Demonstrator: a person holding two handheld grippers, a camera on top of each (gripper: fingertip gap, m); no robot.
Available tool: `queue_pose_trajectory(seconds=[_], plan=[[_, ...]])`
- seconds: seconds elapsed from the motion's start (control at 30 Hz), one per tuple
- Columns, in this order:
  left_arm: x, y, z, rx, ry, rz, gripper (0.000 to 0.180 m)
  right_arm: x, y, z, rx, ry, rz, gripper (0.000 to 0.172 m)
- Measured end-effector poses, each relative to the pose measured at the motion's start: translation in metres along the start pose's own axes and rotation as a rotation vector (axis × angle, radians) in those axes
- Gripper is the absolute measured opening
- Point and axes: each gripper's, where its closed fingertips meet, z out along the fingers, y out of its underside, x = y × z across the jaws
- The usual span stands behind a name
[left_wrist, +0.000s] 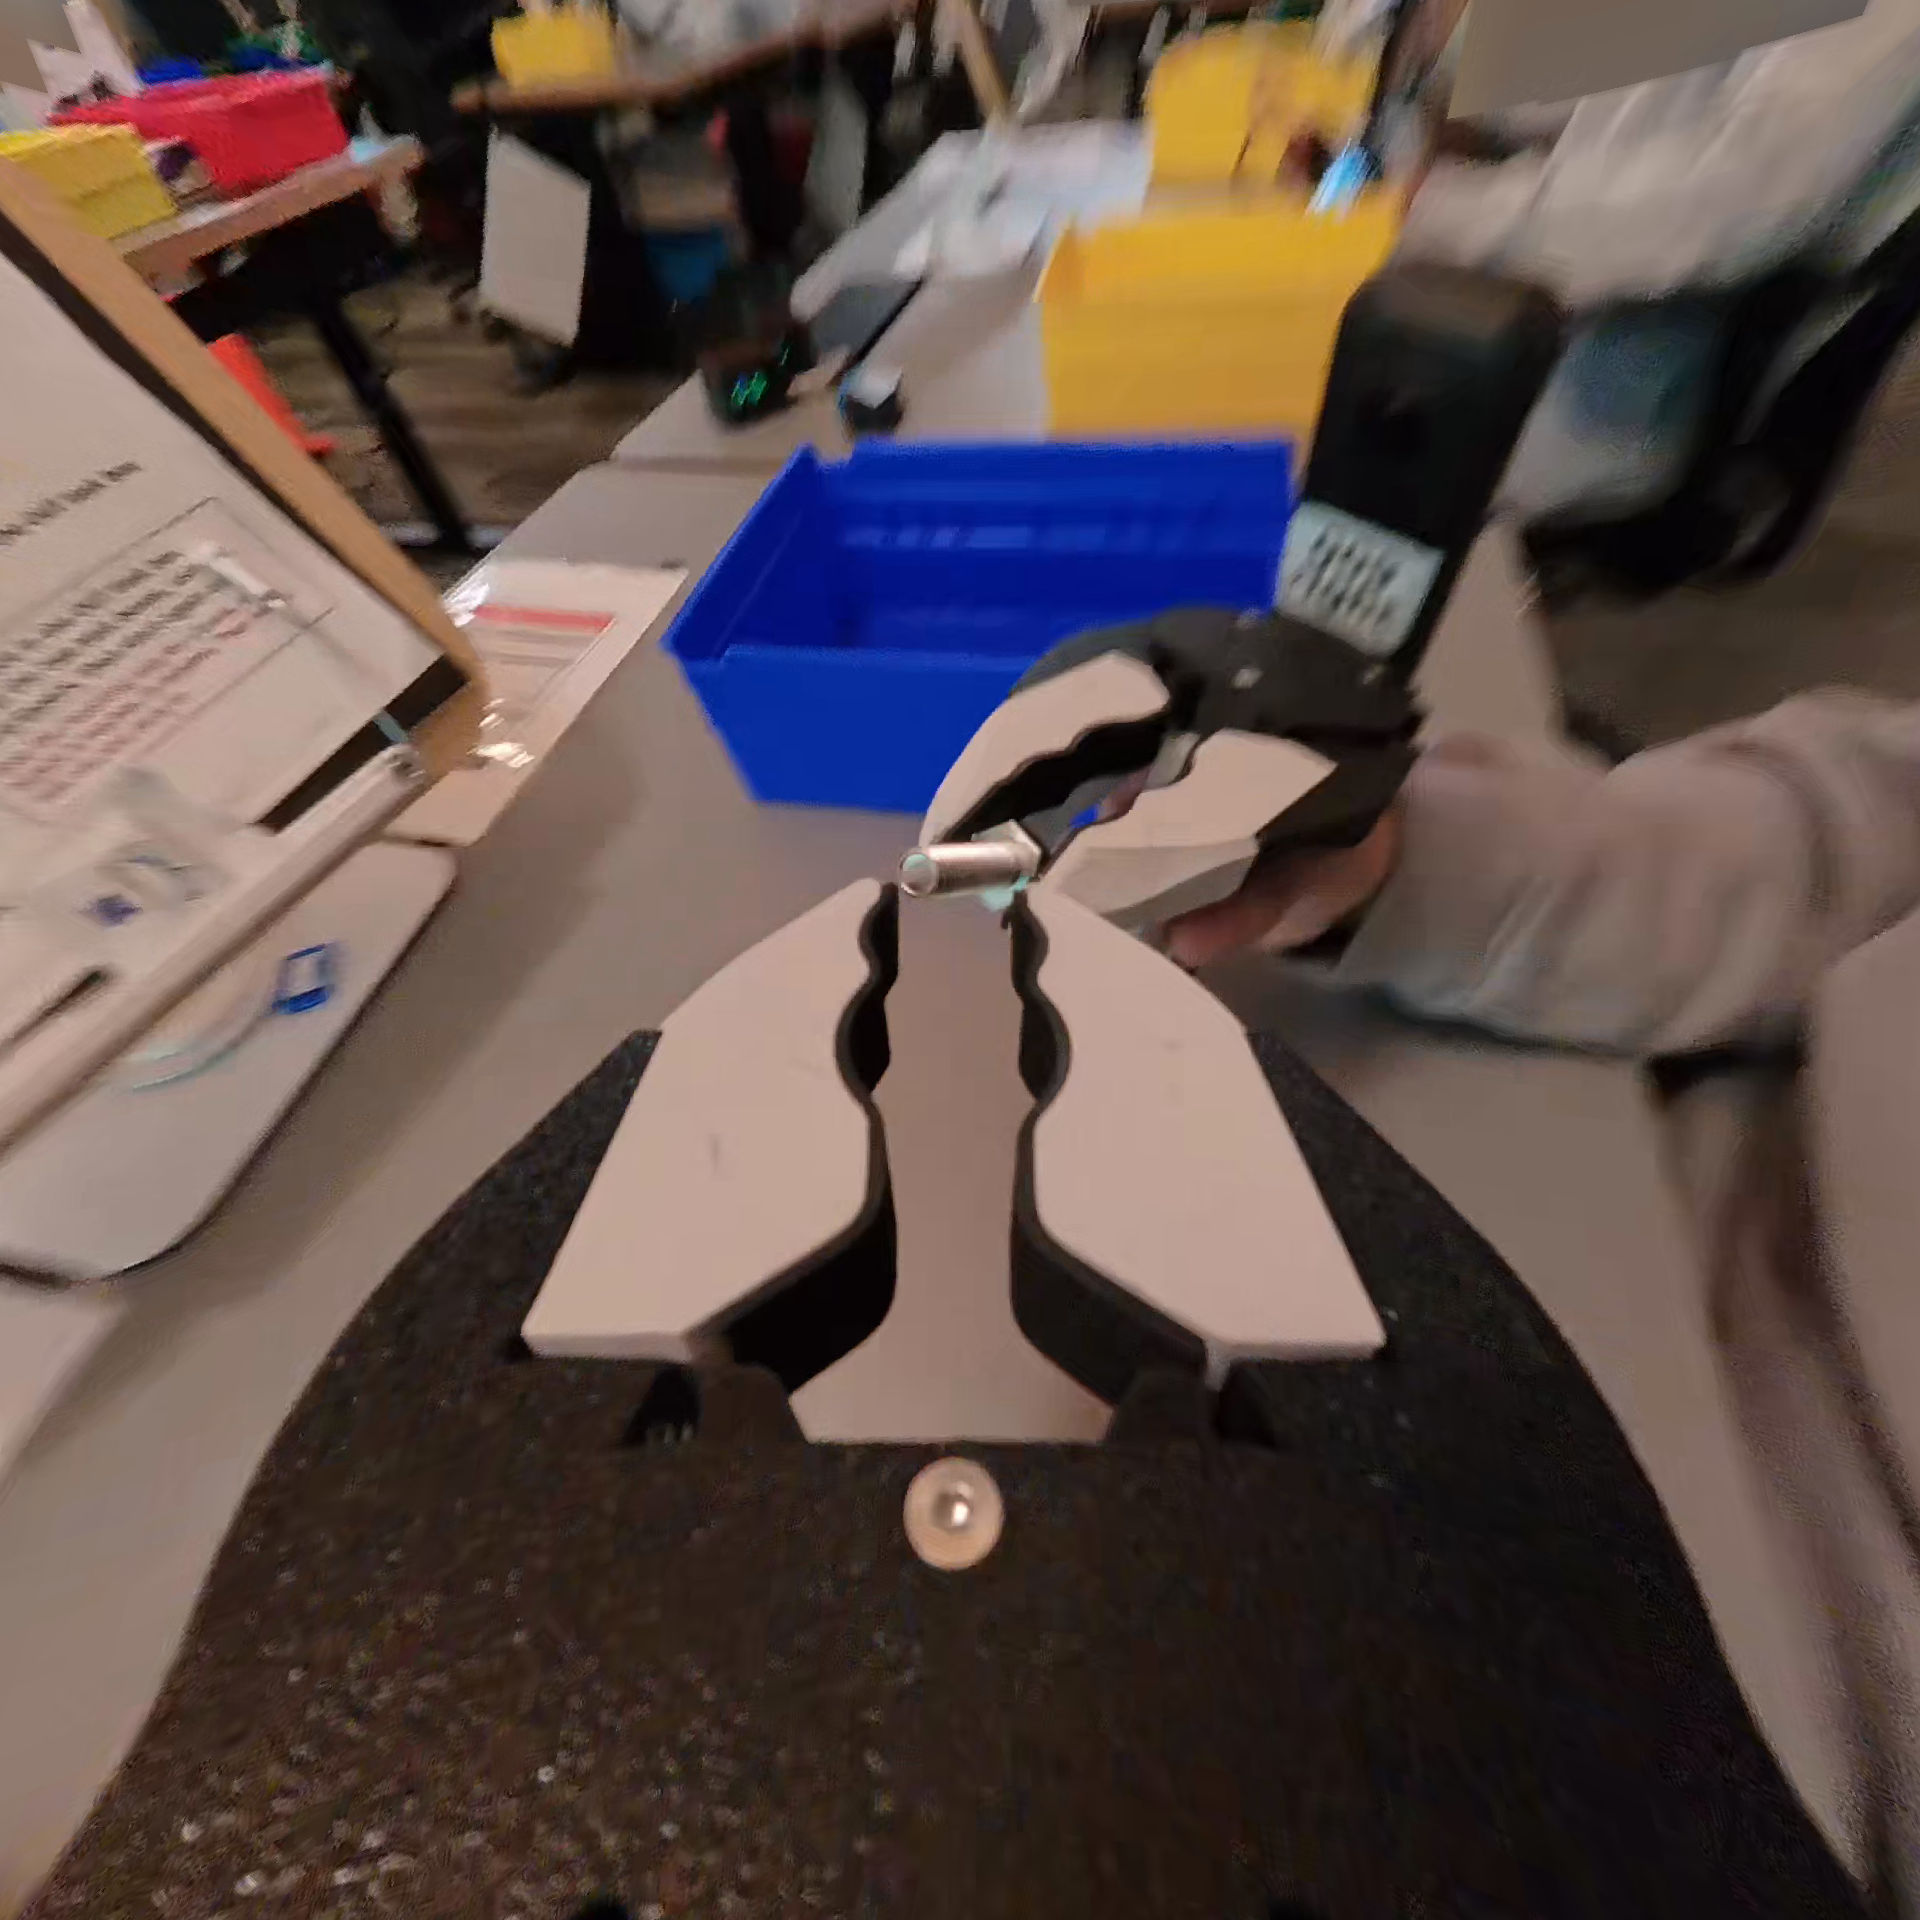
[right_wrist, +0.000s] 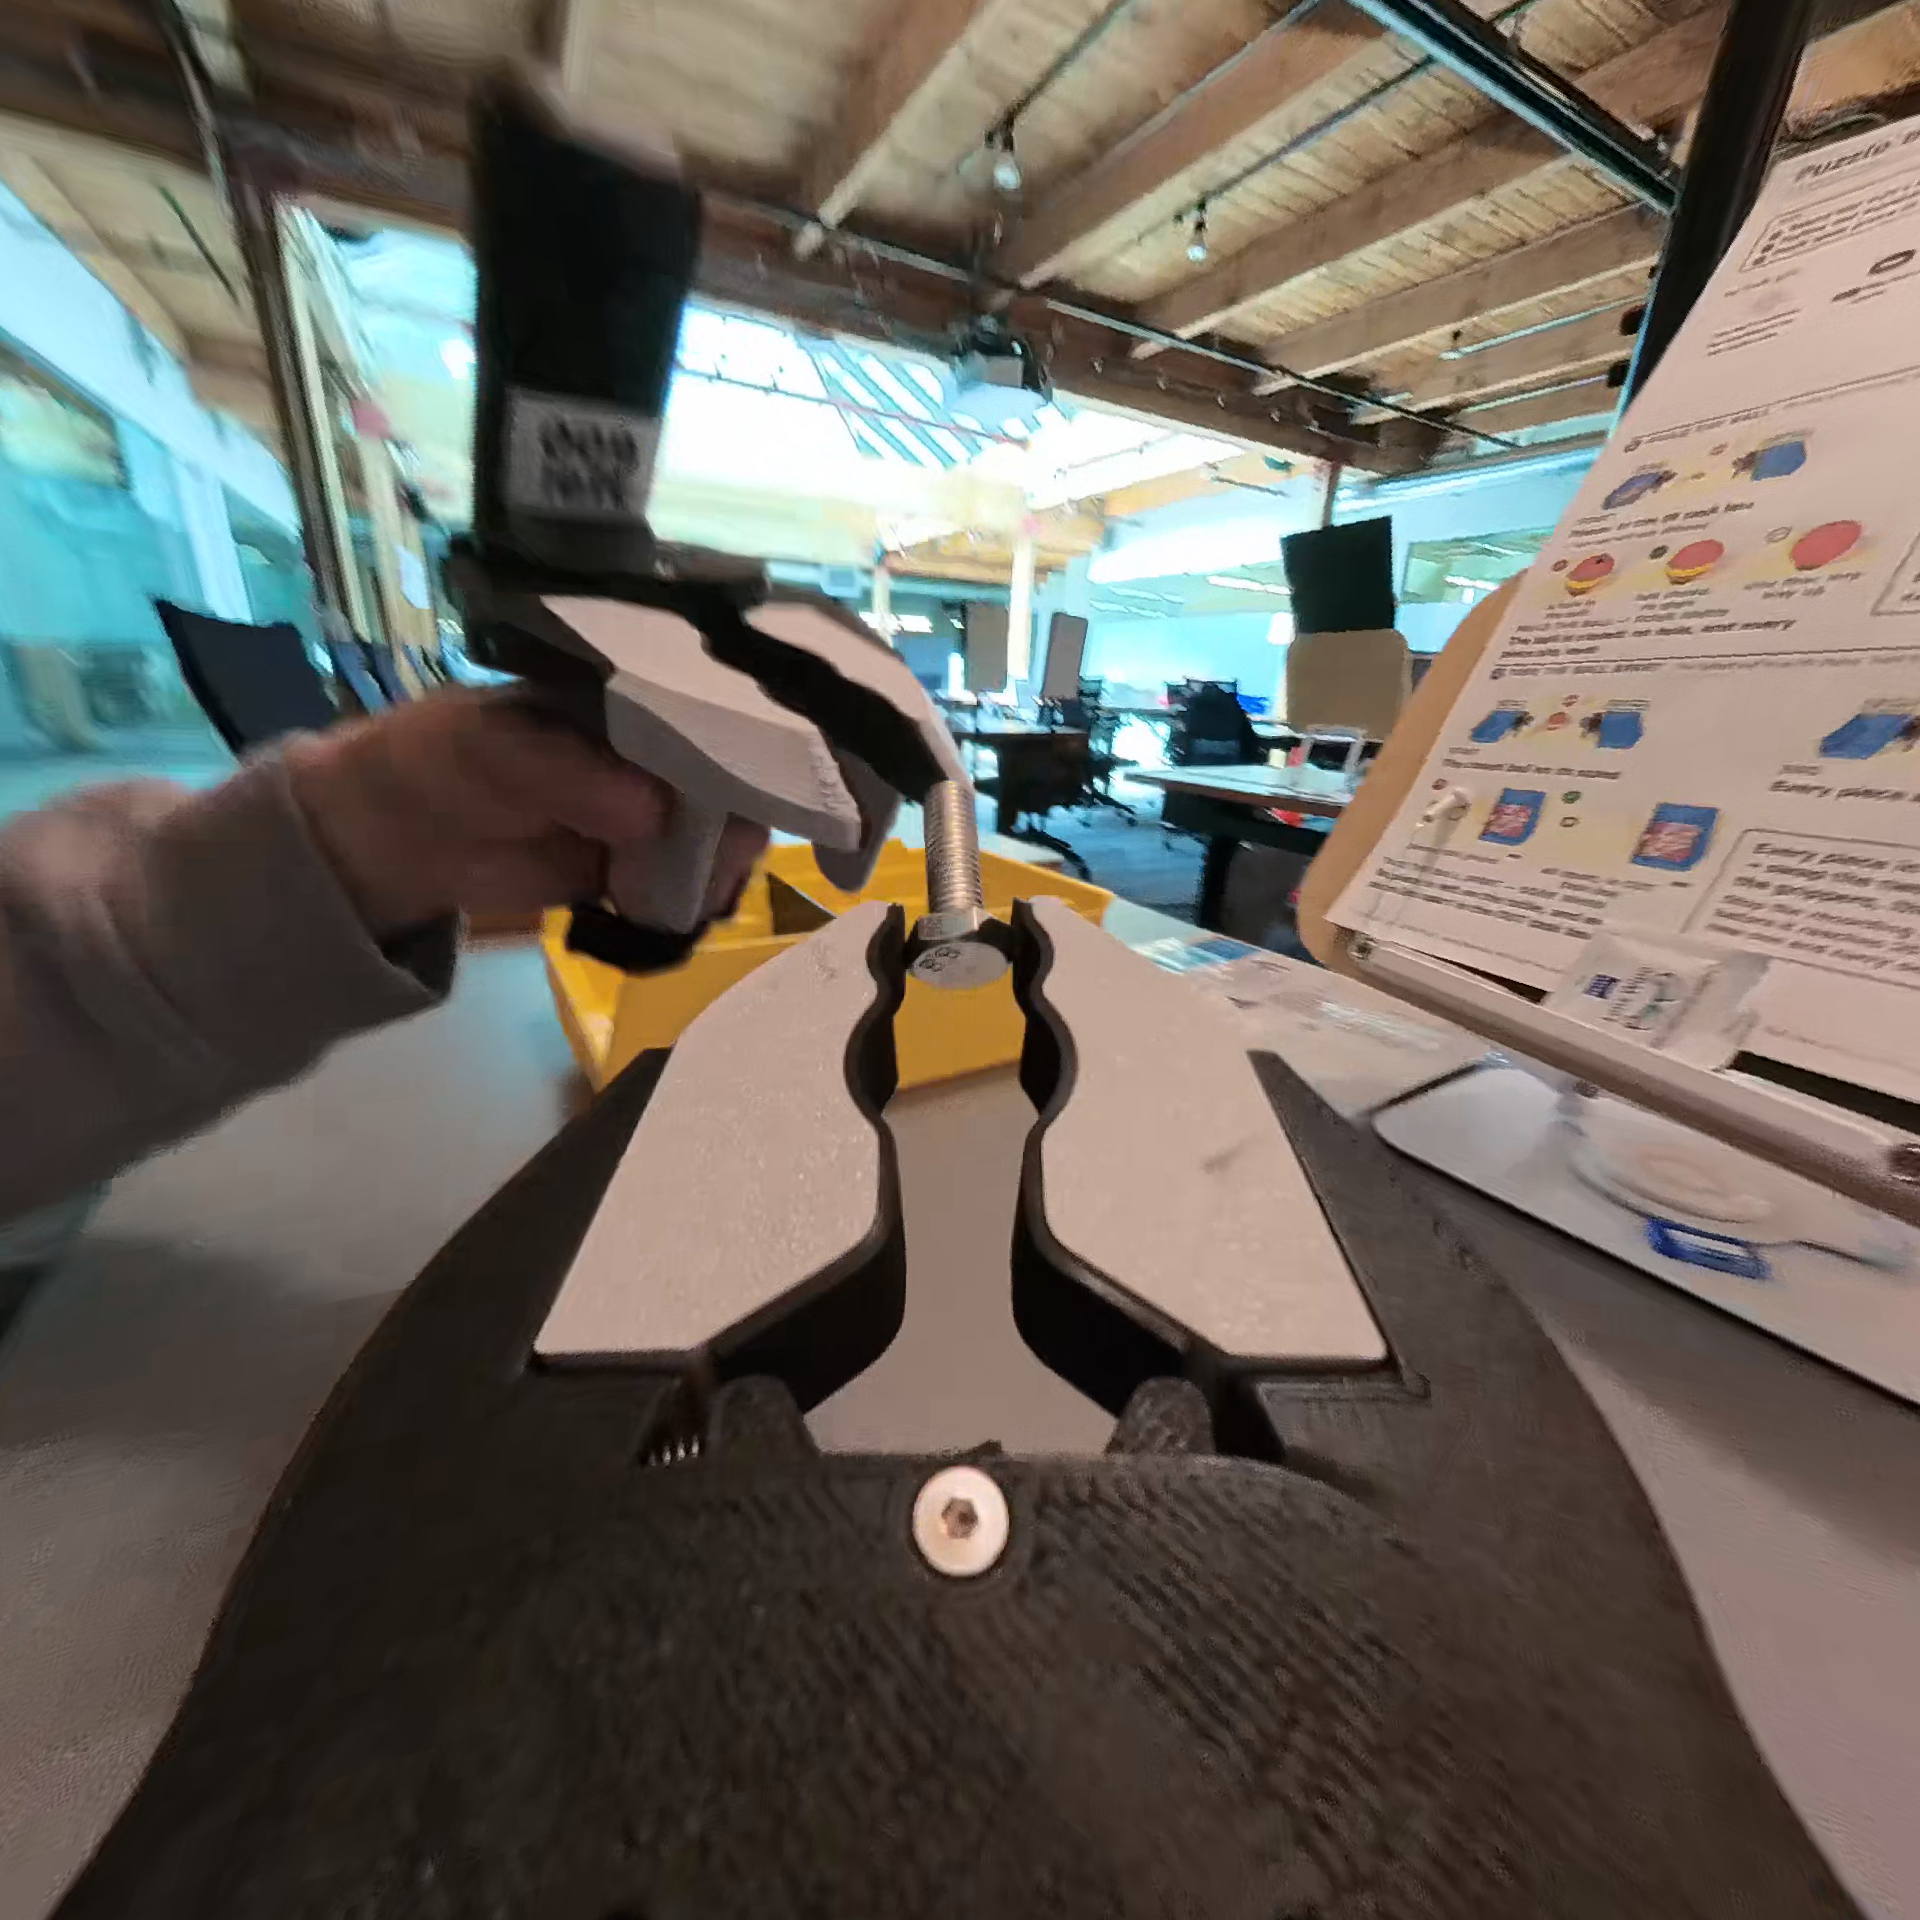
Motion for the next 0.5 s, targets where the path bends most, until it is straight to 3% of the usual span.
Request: queue_pose_trajectory(seconds=[0.13, 0.5], plan=[[0.003, -0.012, -0.002, 0.185, 0.084, -0.107, 0.016, -0.001, -0.006, -0.003, 0.057, -0.039, 0.058, 0.019], [0.003, 0.001, 0.002, 0.12, 0.077, -0.069, 0.009, -0.008, 0.007, 0.002, -0.024, -0.045, -0.037, 0.019]])
